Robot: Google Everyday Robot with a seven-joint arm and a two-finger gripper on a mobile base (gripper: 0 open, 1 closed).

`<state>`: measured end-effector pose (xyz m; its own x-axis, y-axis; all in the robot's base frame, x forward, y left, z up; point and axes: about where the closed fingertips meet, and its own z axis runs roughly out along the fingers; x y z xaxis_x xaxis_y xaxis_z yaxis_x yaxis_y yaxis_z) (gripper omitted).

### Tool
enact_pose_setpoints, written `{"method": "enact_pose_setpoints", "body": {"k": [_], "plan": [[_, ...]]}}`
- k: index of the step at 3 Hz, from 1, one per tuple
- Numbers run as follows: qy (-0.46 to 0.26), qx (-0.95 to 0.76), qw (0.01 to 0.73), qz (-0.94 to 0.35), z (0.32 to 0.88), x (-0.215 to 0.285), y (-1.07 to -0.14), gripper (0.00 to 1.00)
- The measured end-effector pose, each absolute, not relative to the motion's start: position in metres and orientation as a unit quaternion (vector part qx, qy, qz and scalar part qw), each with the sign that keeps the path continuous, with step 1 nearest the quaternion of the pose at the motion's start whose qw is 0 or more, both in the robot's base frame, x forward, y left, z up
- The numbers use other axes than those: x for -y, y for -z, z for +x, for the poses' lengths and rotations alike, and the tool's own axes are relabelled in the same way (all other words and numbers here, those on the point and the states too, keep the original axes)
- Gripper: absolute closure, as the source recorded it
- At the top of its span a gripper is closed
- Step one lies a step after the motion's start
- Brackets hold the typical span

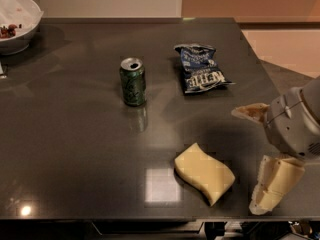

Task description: Move sponge near green can

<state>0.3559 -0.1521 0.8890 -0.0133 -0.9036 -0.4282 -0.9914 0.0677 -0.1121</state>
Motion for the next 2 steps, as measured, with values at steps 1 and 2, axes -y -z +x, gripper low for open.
{"method": "enact_pose_setpoints", "body": {"k": [1,2], "plan": [[-0.120,-0.692,0.200,-0.683,0.345,0.143,-0.873,0.00],[-0.126,-0.685,0.198,-0.690,0.338,0.137,-0.863,0.00]]}}
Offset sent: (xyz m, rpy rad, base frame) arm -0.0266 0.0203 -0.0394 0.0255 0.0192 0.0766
